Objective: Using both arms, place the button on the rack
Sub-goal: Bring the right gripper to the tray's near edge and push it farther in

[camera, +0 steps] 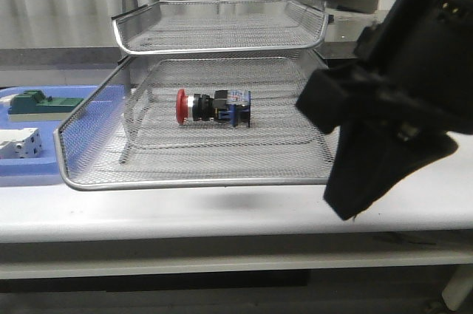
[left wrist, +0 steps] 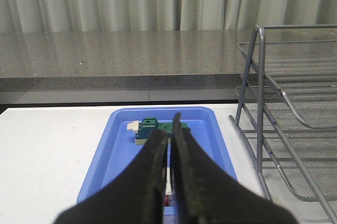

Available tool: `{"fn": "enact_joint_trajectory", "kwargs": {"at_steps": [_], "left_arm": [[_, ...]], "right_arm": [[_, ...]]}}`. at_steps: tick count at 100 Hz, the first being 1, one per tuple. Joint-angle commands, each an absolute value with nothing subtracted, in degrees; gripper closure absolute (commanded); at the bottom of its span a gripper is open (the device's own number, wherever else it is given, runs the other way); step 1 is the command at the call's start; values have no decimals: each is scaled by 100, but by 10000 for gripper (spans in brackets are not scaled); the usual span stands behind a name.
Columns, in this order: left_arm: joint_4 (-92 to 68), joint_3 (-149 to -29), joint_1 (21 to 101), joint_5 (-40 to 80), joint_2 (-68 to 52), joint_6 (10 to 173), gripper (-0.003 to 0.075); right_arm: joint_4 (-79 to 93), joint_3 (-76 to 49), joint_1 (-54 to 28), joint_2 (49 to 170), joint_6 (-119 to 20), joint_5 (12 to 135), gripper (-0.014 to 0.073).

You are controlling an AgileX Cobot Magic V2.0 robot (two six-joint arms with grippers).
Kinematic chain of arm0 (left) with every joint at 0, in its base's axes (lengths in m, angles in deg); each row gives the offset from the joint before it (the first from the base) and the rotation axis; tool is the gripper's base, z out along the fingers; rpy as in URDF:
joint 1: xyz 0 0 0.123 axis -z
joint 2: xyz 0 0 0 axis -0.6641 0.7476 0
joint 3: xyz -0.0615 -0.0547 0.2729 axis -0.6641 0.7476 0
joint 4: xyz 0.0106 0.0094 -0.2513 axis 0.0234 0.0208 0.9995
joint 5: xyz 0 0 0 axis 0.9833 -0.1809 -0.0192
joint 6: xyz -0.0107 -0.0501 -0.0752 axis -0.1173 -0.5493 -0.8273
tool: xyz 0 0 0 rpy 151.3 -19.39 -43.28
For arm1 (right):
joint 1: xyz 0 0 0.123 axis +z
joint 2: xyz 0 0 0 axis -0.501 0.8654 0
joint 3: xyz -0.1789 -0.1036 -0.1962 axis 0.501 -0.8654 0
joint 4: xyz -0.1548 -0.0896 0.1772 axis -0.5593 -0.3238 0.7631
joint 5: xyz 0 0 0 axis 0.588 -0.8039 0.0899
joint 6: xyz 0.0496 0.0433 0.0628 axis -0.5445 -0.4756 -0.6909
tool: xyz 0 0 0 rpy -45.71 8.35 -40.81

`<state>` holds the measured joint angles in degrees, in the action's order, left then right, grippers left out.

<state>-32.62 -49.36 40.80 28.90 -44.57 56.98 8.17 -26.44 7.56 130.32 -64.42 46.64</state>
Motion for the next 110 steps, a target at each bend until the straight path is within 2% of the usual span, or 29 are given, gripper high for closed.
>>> {"fn": "enact_joint_trajectory", "kwargs": {"at_steps": [1, 26, 68, 110], "left_arm": [[-3207, -5093, 4075, 3363, -4423, 5649, 716], [-3207, -5093, 4075, 3363, -4423, 5649, 716], [-3207, -5093, 4075, 3363, -4423, 5649, 716], [-3207, -5093, 4075, 3363, -4423, 5649, 716]], "right_arm": [[911, -2485, 925, 13099, -6377, 5114, 660], [894, -2480, 1277, 13692, -6377, 5881, 660], [260, -2307, 1297, 14130, -6377, 6489, 660], [-215, -1357, 809, 14791, -6377, 6431, 660]]}}
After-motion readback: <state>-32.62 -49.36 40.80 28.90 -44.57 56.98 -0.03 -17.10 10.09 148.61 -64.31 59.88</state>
